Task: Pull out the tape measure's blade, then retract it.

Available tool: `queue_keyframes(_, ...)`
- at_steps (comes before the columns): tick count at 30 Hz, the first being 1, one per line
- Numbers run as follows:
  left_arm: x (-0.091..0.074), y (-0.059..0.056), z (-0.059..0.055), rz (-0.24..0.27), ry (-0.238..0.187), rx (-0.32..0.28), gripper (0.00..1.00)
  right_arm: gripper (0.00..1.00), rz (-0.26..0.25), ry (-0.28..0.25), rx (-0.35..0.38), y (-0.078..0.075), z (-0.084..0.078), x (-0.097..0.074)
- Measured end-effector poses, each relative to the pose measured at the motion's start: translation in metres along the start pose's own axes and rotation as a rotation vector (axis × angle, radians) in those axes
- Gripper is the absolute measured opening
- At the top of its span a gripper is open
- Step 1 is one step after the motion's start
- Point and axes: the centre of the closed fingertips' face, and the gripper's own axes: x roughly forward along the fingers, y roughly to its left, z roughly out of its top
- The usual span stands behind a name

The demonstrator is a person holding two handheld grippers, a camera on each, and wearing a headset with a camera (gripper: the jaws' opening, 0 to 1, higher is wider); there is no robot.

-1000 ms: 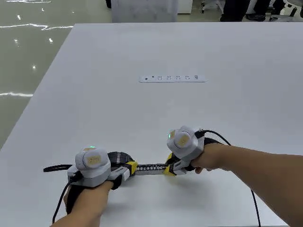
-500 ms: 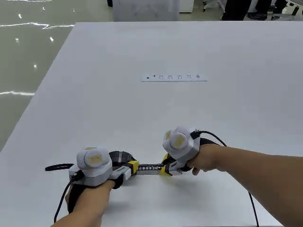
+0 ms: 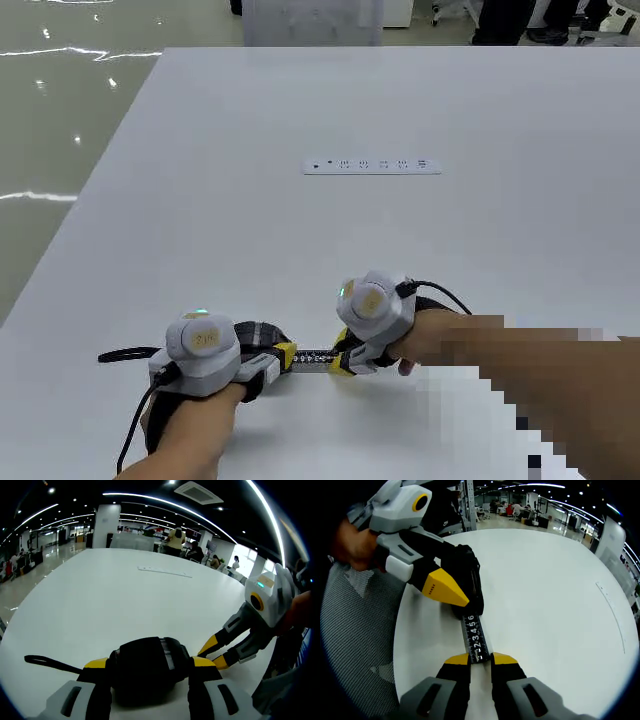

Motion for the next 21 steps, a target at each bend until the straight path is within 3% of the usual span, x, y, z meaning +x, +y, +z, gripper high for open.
queue_keyframes(21,0.000,-0.001,0.000,0.002,-0.001,-0.004,0.59,0.14,0.002,-0.017,0.006,0.003,0.013,0.008)
